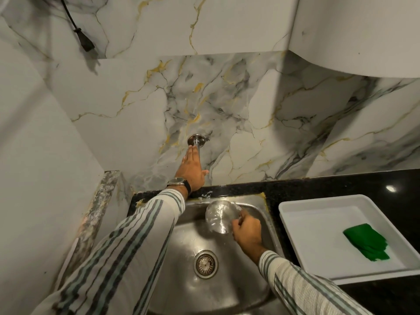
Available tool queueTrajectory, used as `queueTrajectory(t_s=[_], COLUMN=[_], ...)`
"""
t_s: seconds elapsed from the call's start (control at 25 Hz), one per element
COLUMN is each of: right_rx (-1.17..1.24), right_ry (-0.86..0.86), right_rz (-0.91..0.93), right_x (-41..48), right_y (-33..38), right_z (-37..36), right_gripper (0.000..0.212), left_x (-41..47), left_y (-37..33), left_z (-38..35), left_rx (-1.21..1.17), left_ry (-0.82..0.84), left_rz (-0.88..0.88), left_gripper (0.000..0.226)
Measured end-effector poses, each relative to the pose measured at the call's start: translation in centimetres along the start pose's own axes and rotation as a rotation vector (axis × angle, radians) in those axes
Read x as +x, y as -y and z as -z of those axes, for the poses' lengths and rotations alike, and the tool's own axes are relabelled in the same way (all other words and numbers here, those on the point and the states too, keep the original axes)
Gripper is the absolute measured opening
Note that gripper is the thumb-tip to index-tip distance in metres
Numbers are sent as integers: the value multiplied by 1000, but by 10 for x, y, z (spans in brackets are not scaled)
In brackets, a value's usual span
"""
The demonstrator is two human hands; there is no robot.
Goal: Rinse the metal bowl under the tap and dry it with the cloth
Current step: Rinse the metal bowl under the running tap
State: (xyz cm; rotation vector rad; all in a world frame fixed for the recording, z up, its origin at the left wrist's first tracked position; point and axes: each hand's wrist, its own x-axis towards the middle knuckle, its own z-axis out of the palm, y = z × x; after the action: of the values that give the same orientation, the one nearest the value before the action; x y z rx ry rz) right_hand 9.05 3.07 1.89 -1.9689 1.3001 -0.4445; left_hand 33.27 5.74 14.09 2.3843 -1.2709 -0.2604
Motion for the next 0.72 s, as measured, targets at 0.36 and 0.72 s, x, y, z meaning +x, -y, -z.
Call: queueTrajectory(t_s=[0.36,0.72], right_rx=[62,-464], right_ry=[-31,79], right_rz=[39,483], right_x=[4,12], right_y=[15,15], right_z=[0,36], right_gripper=[13,27], left_x=[-2,1], left_y=[-4,-6], left_z=[1,-6], left_rx=[15,88], left_ry=[-17,-56], left_rz=[11,29], left_gripper=[104,104])
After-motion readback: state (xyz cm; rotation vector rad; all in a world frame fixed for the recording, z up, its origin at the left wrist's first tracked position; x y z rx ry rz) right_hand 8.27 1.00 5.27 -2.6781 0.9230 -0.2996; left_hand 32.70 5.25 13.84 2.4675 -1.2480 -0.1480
